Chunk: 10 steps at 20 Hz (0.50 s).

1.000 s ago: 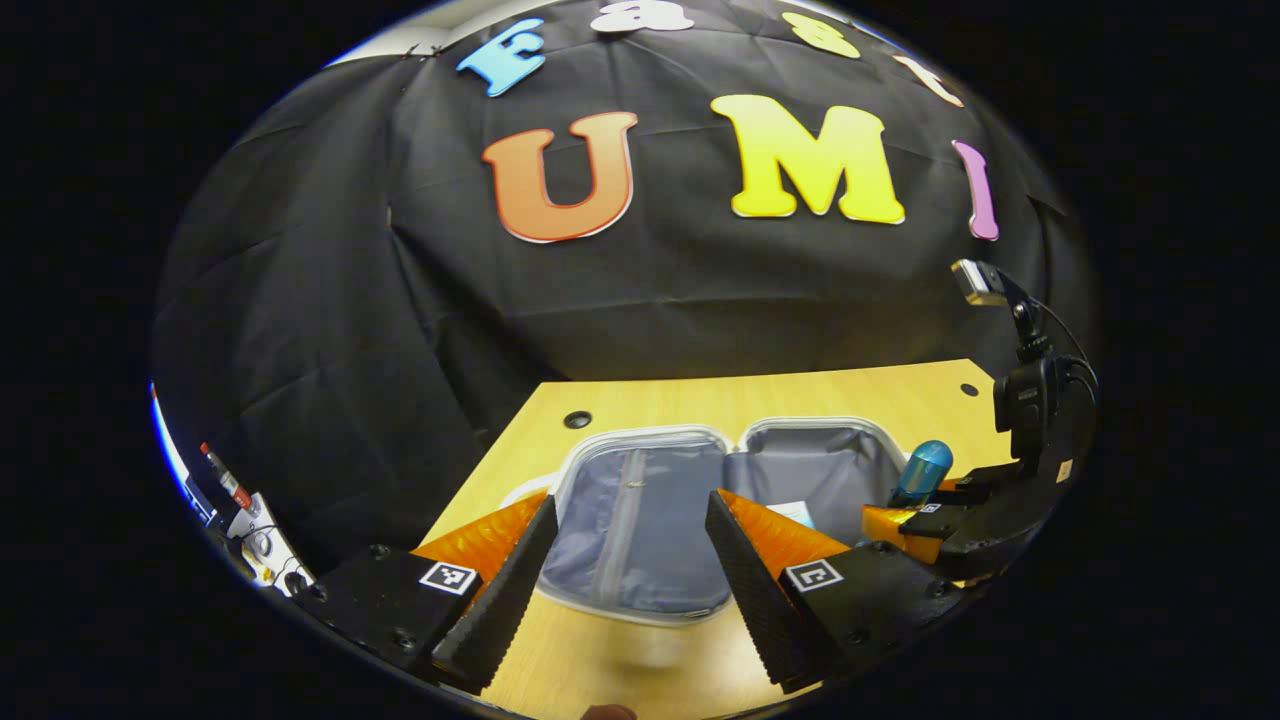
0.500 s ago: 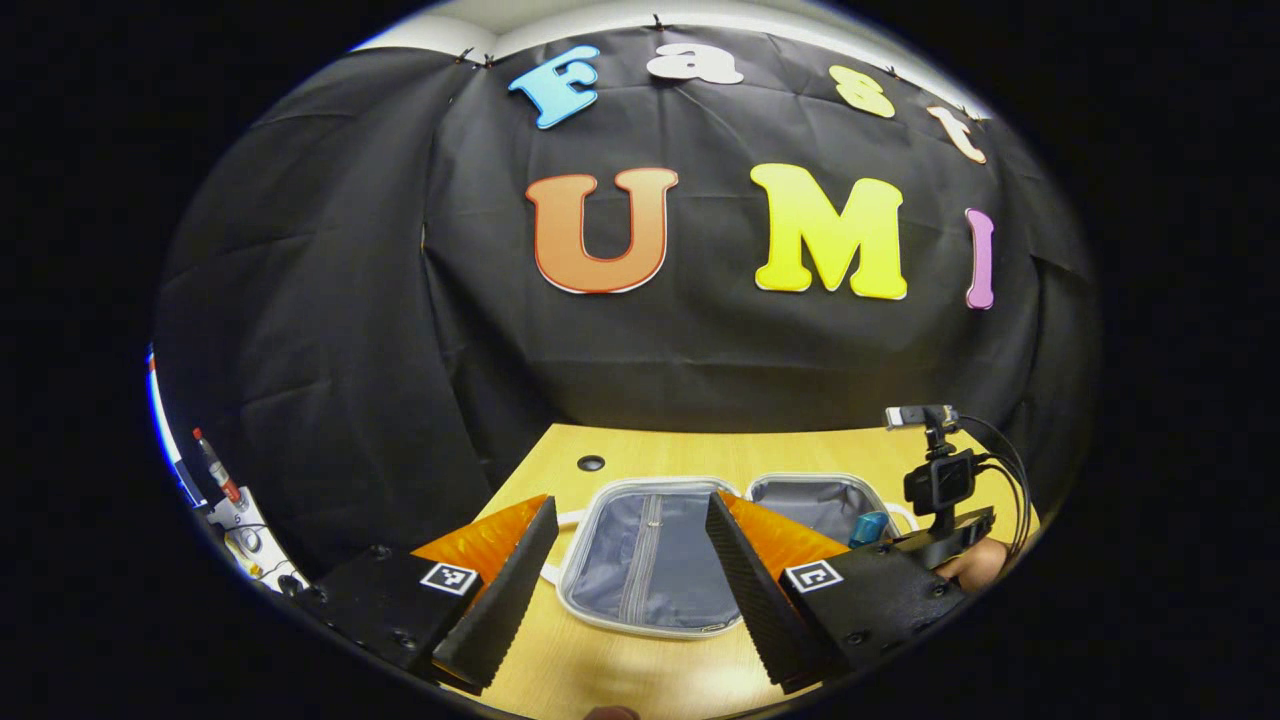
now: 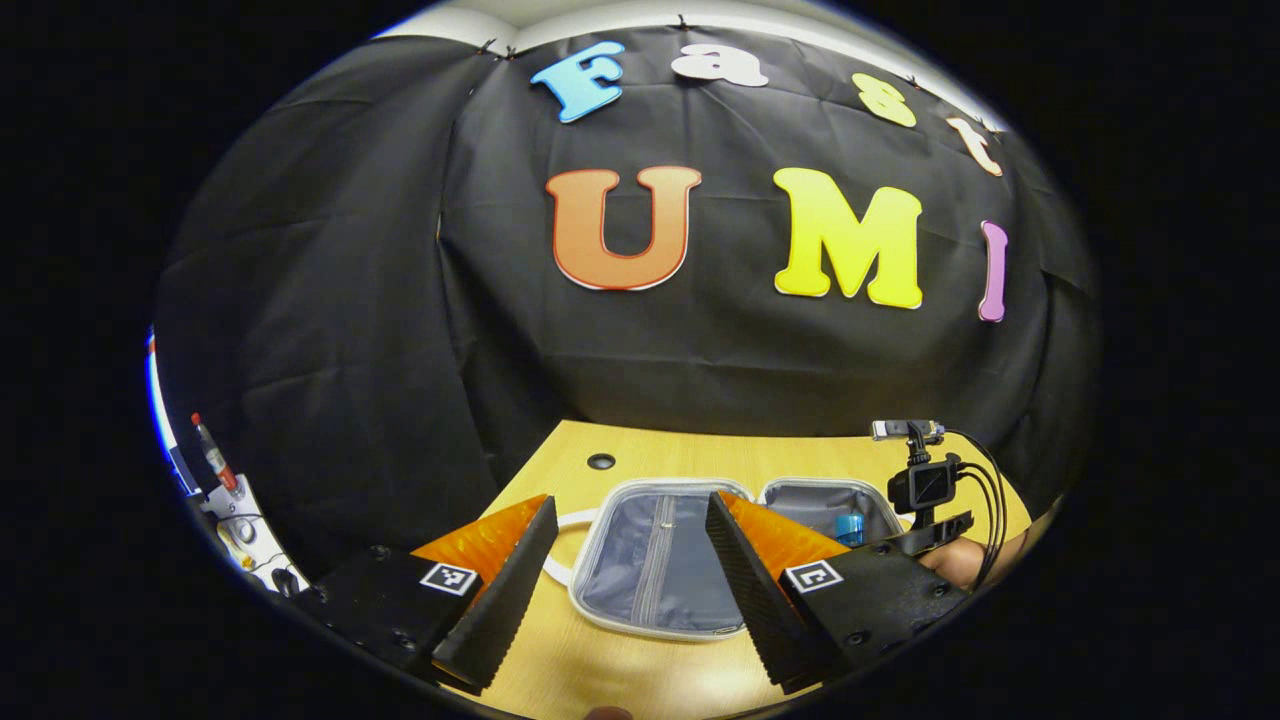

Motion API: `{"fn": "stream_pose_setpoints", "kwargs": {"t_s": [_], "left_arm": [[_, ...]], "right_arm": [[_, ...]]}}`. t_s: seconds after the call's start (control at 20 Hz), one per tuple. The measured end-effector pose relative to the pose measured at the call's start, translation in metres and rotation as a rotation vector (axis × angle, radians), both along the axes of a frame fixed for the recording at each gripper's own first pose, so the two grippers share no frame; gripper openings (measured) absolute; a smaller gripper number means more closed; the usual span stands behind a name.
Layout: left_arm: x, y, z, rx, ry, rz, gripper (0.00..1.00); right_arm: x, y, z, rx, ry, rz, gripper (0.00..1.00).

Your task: First open the suitcase, pack the skin care products into it, and then close the suitcase.

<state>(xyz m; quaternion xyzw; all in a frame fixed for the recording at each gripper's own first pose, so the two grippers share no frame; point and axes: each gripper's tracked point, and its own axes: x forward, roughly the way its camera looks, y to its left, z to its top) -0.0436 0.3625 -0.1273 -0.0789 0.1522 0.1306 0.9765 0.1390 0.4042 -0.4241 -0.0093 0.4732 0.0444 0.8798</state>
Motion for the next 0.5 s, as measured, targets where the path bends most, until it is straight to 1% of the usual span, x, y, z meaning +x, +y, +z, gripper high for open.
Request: {"fn": "stream_pose_setpoints", "kwargs": {"t_s": [0.05,0.1,0.25,0.4,0.45,0.5], "left_arm": [[-0.002,0.003,-0.007,-0.012,0.019,0.003,0.96],[-0.003,0.007,-0.013,-0.026,0.032,0.002,0.96],[-0.007,0.018,-0.023,-0.049,0.042,0.003,0.96],[-0.008,0.035,-0.034,-0.055,0.057,0.023,0.96],[-0.007,0.041,-0.040,-0.062,0.069,0.033,0.96],[-0.006,0.045,-0.046,-0.078,0.083,0.033,0.96]], "right_arm": [[0.001,-0.001,-0.003,-0.007,0.005,-0.001,0.34],[0.002,-0.004,-0.006,-0.021,0.011,-0.005,0.36],[0.003,-0.003,-0.007,-0.002,0.020,-0.010,0.38],[0.002,-0.003,-0.007,0.000,0.018,-0.006,0.40],[0.001,0.001,-0.007,0.021,0.021,0.001,0.40],[-0.001,0.002,-0.002,0.043,0.025,0.003,0.43]]}}
